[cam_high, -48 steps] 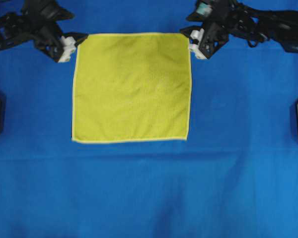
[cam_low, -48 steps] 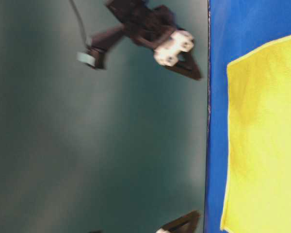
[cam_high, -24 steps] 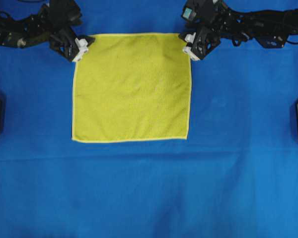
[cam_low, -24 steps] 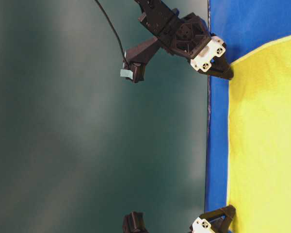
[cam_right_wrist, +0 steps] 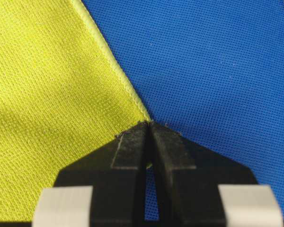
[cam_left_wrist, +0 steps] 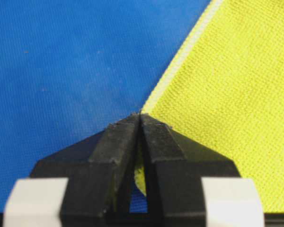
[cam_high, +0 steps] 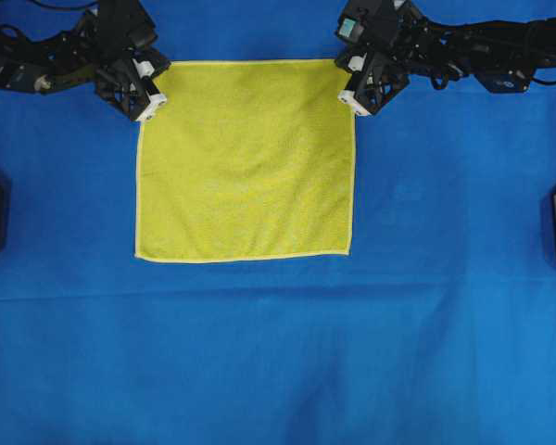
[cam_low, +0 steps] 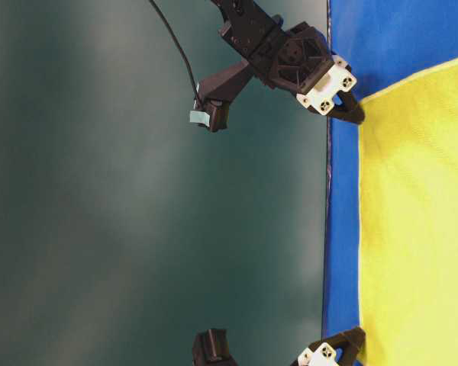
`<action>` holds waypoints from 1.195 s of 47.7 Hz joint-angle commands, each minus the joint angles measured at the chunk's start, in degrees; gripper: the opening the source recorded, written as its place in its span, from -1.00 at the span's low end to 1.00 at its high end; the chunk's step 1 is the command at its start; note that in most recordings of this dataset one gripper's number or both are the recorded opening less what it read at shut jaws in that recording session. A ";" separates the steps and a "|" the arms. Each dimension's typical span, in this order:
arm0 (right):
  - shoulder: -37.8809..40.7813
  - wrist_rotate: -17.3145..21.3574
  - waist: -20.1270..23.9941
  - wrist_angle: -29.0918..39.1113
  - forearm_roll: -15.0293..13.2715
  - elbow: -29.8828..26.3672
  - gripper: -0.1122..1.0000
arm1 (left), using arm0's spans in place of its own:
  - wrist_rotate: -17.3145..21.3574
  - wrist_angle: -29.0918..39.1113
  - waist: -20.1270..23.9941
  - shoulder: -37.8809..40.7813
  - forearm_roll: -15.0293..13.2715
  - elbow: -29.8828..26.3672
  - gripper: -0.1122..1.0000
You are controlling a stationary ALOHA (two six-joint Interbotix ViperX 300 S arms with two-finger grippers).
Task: Fold the yellow towel.
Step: 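Lift the far edge with both grippers and pull it toward the near edge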
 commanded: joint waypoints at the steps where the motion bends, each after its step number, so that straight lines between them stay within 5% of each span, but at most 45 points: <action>1: -2.64 0.18 0.18 0.44 0.00 -0.18 -0.76 | 0.18 0.62 -0.53 -1.76 -0.09 -1.41 -0.78; 34: -10.63 0.53 2.81 4.22 0.26 2.11 -0.76 | -0.18 12.48 -2.81 -13.97 -0.09 0.00 -0.78; 47: -18.98 3.08 12.92 7.73 2.64 7.29 -0.76 | -1.85 21.71 -14.85 -24.08 -0.26 4.39 -0.78; 57: -21.01 8.61 21.09 7.91 2.99 10.20 -0.76 | -10.90 23.55 -26.54 -28.30 -0.35 8.35 -0.78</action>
